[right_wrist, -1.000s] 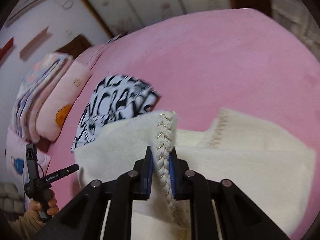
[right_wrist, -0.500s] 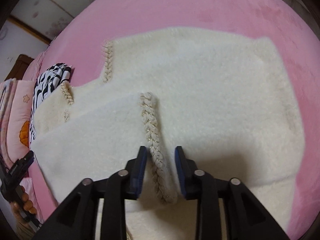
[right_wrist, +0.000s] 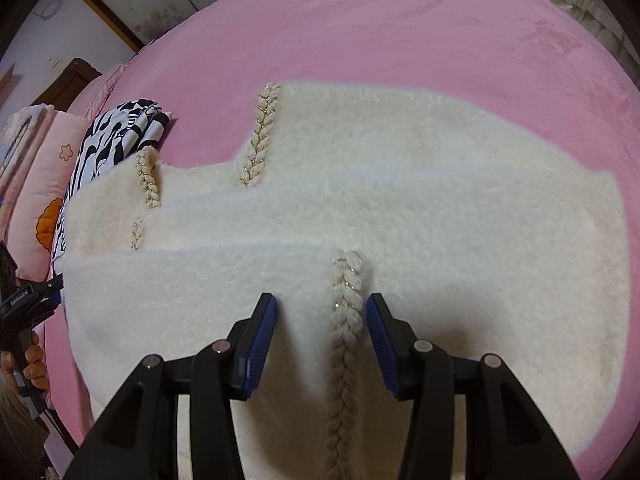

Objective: Fold large clothes

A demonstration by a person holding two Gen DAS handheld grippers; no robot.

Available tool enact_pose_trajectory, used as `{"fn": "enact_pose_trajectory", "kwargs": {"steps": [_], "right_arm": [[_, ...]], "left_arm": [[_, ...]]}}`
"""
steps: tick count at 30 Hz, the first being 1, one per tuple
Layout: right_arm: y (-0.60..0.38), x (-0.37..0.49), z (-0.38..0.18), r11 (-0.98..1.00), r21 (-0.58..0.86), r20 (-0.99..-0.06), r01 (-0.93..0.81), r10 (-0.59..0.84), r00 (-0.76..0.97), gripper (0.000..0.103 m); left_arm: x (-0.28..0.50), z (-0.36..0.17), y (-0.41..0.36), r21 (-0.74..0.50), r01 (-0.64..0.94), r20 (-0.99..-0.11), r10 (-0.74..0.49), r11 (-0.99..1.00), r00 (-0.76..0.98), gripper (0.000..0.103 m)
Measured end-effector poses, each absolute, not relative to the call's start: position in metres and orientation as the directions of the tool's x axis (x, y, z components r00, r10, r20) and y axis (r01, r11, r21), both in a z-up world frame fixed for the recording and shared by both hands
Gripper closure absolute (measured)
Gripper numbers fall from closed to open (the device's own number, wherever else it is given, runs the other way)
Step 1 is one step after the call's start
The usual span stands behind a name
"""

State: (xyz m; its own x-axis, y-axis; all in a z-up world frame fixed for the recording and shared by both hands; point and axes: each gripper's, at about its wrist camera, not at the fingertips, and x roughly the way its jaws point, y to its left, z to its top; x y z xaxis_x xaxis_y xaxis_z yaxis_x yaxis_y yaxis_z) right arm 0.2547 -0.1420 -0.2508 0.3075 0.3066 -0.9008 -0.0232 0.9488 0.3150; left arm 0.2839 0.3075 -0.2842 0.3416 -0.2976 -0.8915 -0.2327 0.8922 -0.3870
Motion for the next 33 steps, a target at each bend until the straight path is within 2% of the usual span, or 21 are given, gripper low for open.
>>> {"fn": "enact_pose_trajectory", "kwargs": {"steps": [1, 3, 4, 5, 6, 7, 8, 10, 14, 17, 22, 24, 26, 29, 33], "right_arm": [[-0.142, 0.254, -0.251, 0.948, 0.318, -0.899, -0.029, 0.311, 0.31, 0.055], [-0.142, 0.253, -0.252, 0.945, 0.326, -0.893, -0.04, 0.321, 0.316, 0.053], [-0.141, 0.253, -0.252, 0.945, 0.323, -0.894, -0.049, 0.321, 0.313, 0.057], [-0.139, 0.253, -0.252, 0.944, 0.324, -0.893, -0.06, 0.327, 0.311, 0.068], [-0.139, 0.252, -0.25, 0.945, 0.32, -0.894, -0.072, 0.326, 0.307, 0.077], [-0.137, 0.252, -0.249, 0.943, 0.322, -0.893, -0.08, 0.331, 0.305, 0.086], [-0.137, 0.251, -0.246, 0.944, 0.321, -0.891, -0.08, 0.329, 0.312, 0.087], [-0.139, 0.245, -0.235, 0.948, 0.309, -0.881, -0.073, 0.314, 0.354, 0.087], [-0.138, 0.239, -0.209, 0.958, 0.28, -0.839, -0.059, 0.274, 0.47, 0.088], [-0.139, 0.247, -0.205, 0.966, 0.256, -0.827, -0.038, 0.239, 0.509, 0.088], [-0.125, 0.273, -0.249, 0.983, 0.18, -0.884, -0.043, 0.18, 0.432, 0.086], [-0.123, 0.275, -0.25, 0.985, 0.169, -0.886, -0.042, 0.17, 0.431, 0.084], [-0.125, 0.274, -0.242, 0.985, 0.172, -0.887, -0.032, 0.169, 0.429, 0.077], [-0.127, 0.266, -0.228, 0.988, 0.15, -0.885, -0.024, 0.145, 0.442, 0.068], [-0.14, 0.237, -0.208, 0.985, 0.172, -0.867, -0.018, 0.16, 0.471, 0.065]], "left_arm": [[0.287, -0.285, 0.305, -0.391, -0.228, -0.892, -0.306, 0.892, 0.332, 0.051], [0.291, -0.283, 0.297, -0.374, -0.228, -0.903, -0.297, 0.899, 0.311, 0.064], [0.293, -0.278, 0.292, -0.343, -0.233, -0.915, -0.266, 0.91, 0.304, 0.07], [0.294, -0.274, 0.288, -0.318, -0.235, -0.922, -0.242, 0.919, 0.301, 0.084], [0.293, -0.263, 0.281, -0.271, -0.238, -0.931, -0.191, 0.933, 0.311, 0.089], [0.293, -0.256, 0.277, -0.256, -0.237, -0.931, -0.172, 0.937, 0.323, 0.092], [0.291, -0.245, 0.273, -0.235, -0.233, -0.926, -0.145, 0.944, 0.347, 0.092], [0.285, -0.221, 0.265, -0.208, -0.23, -0.908, -0.1, 0.951, 0.408, 0.093], [0.282, -0.204, 0.262, -0.171, -0.249, -0.883, -0.037, 0.953, 0.467, 0.093], [0.287, -0.222, 0.264, -0.146, -0.285, -0.889, 0.0, 0.947, 0.458, 0.093], [0.298, -0.254, 0.267, -0.101, -0.297, -0.903, 0.038, 0.949, 0.428, 0.092], [0.3, -0.26, 0.269, -0.103, -0.286, -0.908, 0.027, 0.953, 0.418, 0.088], [0.301, -0.258, 0.277, -0.138, -0.27, -0.917, -0.02, 0.953, 0.399, 0.086], [0.298, -0.247, 0.289, -0.169, -0.254, -0.925, -0.065, 0.952, 0.374, 0.074], [0.275, -0.22, 0.305, -0.17, -0.28, -0.921, -0.051, 0.945, 0.387, 0.068]]}}
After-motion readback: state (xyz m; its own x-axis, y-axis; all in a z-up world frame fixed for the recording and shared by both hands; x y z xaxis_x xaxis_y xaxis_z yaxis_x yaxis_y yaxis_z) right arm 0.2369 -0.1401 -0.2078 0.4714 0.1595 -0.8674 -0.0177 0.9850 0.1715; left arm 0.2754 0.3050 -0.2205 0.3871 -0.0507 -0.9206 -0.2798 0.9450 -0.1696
